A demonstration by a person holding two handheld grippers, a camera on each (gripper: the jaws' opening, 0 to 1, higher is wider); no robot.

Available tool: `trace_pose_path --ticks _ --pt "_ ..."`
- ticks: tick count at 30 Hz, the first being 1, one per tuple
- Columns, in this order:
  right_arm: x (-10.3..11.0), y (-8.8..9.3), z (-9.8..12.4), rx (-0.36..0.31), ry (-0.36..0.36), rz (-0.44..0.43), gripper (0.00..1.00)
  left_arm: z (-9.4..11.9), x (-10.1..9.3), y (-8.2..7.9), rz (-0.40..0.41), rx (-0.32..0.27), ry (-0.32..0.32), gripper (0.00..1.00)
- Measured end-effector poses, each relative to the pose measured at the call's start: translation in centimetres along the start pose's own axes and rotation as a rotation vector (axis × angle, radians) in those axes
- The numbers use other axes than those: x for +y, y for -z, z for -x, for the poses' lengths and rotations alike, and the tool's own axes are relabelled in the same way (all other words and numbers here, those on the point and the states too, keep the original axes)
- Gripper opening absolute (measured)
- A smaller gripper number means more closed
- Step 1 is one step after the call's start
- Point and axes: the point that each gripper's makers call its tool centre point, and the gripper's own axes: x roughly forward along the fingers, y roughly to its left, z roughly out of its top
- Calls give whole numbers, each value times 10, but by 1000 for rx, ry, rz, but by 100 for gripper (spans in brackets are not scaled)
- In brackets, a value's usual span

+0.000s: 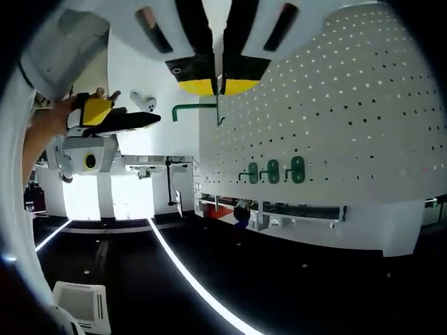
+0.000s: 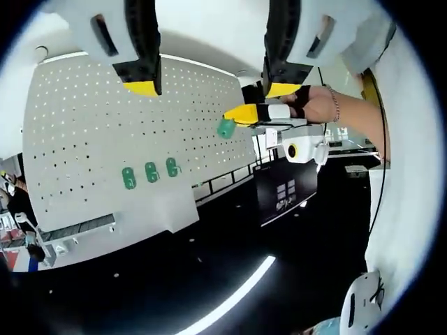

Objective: Insert the hook assembly into the mounting plate slot until the hook locks in place.

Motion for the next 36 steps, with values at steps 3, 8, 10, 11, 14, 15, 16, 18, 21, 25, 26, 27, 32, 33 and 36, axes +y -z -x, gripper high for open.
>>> trace_pose_path --ticks 3,8,10,11,14,15,16,18,21,25,26,27,32,33,36 --pt "4 -4 -7 -10 -16 -5 55 0 0 0 4 -3 -3 2" --pt "10 -5 -19 -16 -41 -12 53 0 -1 -1 1 -5 -3 2" --pt "12 -6 -22 -22 -47 -18 53 1 -1 -2 2 -7 -3 2" --pt "13 -7 -24 -24 -50 -17 52 1 -2 -2 3 -7 -3 2" --pt "15 -8 -29 -29 -55 -25 52 1 -2 -3 2 -7 -1 2" --pt "15 -10 -31 -35 -57 -32 52 1 -2 -3 0 -7 -2 2" --pt "15 -10 -32 -38 -59 -33 52 0 -2 -3 1 -8 -3 2" --pt "16 -9 -35 -35 -62 -29 51 0 -2 -4 0 -10 -3 2" --pt "17 -11 -39 -43 -66 -38 50 0 -2 -5 3 -12 -3 2" --pt "18 -12 -44 -46 -70 -42 48 0 -2 -6 4 -15 -6 2" --pt "18 -13 -46 -51 -73 -47 48 0 -2 -6 3 -17 -9 2" --pt "18 -12 -47 -50 -73 -48 48 0 -2 -6 4 -19 -9 2" --pt "23 -15 -56 -53 -88 -51 46 1 -4 -7 6 -22 -10 2" --pt "23 -15 -56 -54 -90 -52 45 1 -4 -7 6 -25 -9 2" --pt "25 -15 -60 -54 -96 -64 44 1 -5 -8 6 -26 -9 2"
